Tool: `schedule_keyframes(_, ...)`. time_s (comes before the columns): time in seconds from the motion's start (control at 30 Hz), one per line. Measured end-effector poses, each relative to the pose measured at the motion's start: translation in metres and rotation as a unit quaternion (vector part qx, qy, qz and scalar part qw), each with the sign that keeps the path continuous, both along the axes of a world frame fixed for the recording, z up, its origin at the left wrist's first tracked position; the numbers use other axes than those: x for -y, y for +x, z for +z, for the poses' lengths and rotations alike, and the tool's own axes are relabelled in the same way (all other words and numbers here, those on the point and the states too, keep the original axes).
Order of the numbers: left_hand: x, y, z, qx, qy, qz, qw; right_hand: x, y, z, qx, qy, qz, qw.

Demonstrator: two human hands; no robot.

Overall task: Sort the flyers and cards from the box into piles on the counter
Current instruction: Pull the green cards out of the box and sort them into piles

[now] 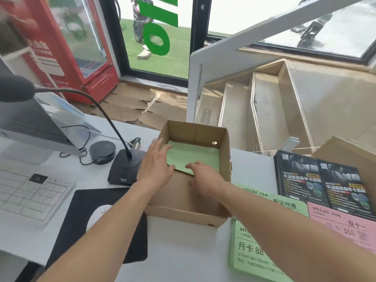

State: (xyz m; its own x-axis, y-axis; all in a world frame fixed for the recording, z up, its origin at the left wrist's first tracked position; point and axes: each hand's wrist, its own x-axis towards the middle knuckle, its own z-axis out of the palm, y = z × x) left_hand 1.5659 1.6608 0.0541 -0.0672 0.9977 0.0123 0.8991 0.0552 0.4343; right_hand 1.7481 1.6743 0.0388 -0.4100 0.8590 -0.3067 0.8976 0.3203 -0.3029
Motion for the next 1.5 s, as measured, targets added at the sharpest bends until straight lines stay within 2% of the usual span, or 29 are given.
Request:
schedule_keyframes(0.13,0.006,0.006,-0.013,-0.073,0.044,-0.020,0.996,-0.035,-0.006,-0.022,0.107,0.046,0.070,0.991)
schedule_keyframes(0.33,0.003,0.007,-0.013,-0.035,0.057,0.013,0.998,-0.073,-0.010,-0.009,0.182,0.111,0.127,0.969)
schedule_keyframes(0.47,0.001,0.006,-0.014,-0.030,0.056,0.012,0.998,-0.078,-0.014,-0.017,0.179,0.129,0.100,0.970)
schedule_keyframes(0.6,0.001,0.007,-0.011,-0.016,0.061,0.019,0.998,-0.082,-0.015,-0.015,0.136,0.128,0.044,0.981)
schedule_keyframes(0.73,0.004,0.009,-0.001,0.069,0.075,0.045,0.994,-0.078,-0.013,0.019,0.134,0.144,0.038,0.980)
schedule_keyframes(0.87,0.005,0.006,0.013,0.202,0.085,0.098,0.971,-0.045,-0.004,0.068,0.087,0.216,0.076,0.969)
schedule_keyframes(0.97,0.012,0.001,0.029,0.364,0.129,0.088,0.918,-0.012,0.013,0.101,0.029,0.229,0.090,0.969)
schedule_keyframes(1.03,0.025,0.003,0.046,0.433,0.122,0.066,0.890,0.013,0.030,0.121,0.003,0.230,0.088,0.969)
schedule_keyframes(1.17,0.070,0.033,0.077,0.460,0.105,-0.016,0.882,0.074,0.082,0.149,-0.059,0.230,0.017,0.971)
schedule_keyframes(1.23,0.097,0.052,0.076,0.473,0.096,-0.050,0.874,0.105,0.116,0.146,-0.143,0.178,-0.071,0.971)
schedule_keyframes(1.33,0.141,0.081,0.055,0.537,0.013,-0.066,0.841,0.157,0.161,0.119,-0.287,0.090,-0.198,0.933)
schedule_keyframes(1.4,0.170,0.098,0.036,0.509,-0.026,-0.079,0.857,0.198,0.181,0.097,-0.326,0.072,-0.248,0.909)
schedule_keyframes(1.5,0.209,0.119,0.019,0.480,-0.071,-0.099,0.869,0.251,0.202,0.072,-0.321,0.042,-0.285,0.902)
